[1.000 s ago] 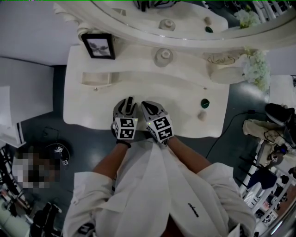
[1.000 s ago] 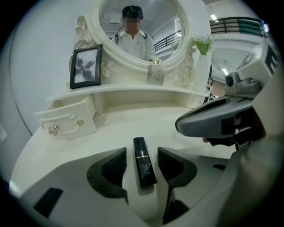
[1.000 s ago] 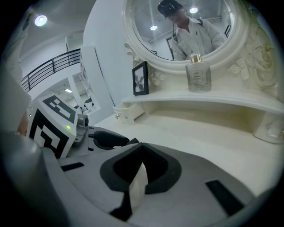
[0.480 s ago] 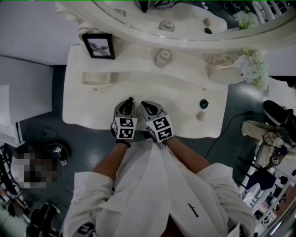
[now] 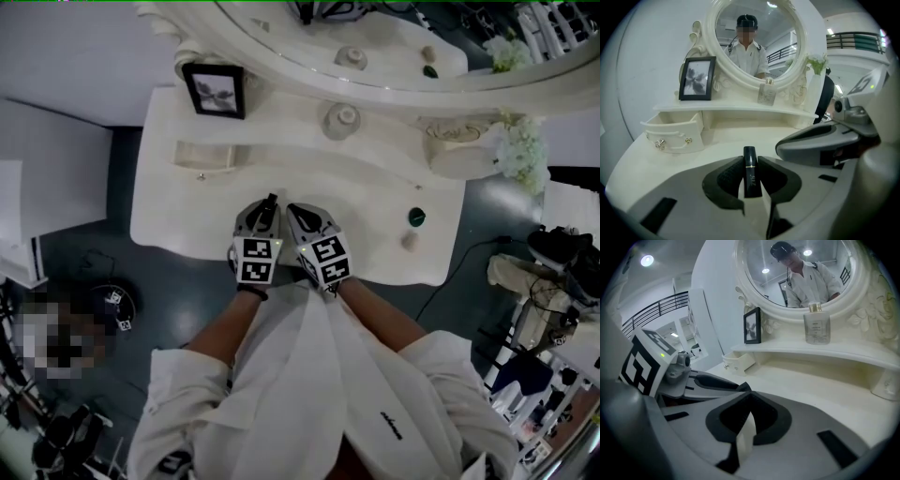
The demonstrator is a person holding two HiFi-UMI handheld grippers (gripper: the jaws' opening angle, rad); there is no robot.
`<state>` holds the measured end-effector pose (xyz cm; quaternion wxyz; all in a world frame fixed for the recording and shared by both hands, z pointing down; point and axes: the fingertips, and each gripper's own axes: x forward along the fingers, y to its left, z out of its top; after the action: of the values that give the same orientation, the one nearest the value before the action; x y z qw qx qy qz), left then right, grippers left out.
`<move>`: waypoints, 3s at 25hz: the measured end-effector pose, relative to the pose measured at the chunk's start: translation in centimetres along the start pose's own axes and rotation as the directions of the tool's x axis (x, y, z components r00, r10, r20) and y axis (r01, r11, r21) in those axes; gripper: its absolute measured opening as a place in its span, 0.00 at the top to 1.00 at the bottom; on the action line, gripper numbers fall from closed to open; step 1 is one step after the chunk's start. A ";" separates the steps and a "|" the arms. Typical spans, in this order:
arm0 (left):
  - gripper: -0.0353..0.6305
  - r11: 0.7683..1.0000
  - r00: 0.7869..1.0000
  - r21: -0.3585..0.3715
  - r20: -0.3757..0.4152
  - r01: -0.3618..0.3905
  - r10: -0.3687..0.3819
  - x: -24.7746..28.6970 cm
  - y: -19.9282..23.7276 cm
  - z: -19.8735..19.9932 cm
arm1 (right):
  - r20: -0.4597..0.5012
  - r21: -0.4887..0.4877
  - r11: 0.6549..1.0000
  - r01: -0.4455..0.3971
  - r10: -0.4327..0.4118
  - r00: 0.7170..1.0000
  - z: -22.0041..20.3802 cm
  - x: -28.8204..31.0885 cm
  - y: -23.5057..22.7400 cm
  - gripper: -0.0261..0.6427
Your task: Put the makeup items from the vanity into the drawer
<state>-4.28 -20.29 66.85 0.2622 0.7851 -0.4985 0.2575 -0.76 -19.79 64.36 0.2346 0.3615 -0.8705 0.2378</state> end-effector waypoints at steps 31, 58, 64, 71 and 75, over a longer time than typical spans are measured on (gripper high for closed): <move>0.77 0.961 0.957 -0.203 0.183 -0.187 0.225 -4.9 14.5 7.2 | 0.070 -0.185 0.974 -0.133 0.148 0.987 12.1 8.8 6.8 0.93; 0.77 0.974 0.977 -0.168 0.123 -0.150 0.172 -2.3 17.1 8.1 | 0.045 -0.213 0.972 -0.102 0.114 0.993 13.0 11.9 6.9 0.93; 0.77 0.977 0.983 -0.183 0.128 -0.111 0.135 -1.5 17.1 8.2 | 0.052 -0.196 0.977 -0.084 0.096 0.994 12.9 11.3 5.9 0.93; 0.68 0.976 0.984 -0.194 0.126 -0.103 0.129 -1.2 17.2 7.8 | 0.059 -0.187 0.979 -0.078 0.091 0.994 12.7 10.6 5.4 0.94; 0.67 0.973 0.977 -0.193 0.146 -0.128 0.158 -1.7 17.8 7.9 | 0.061 -0.182 0.981 -0.071 0.083 0.995 12.4 9.9 5.0 0.93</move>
<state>-20.09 -30.98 62.68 0.2728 0.7379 -0.5948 0.1652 -13.63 -29.04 59.28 0.2272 0.3129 -0.9091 0.1550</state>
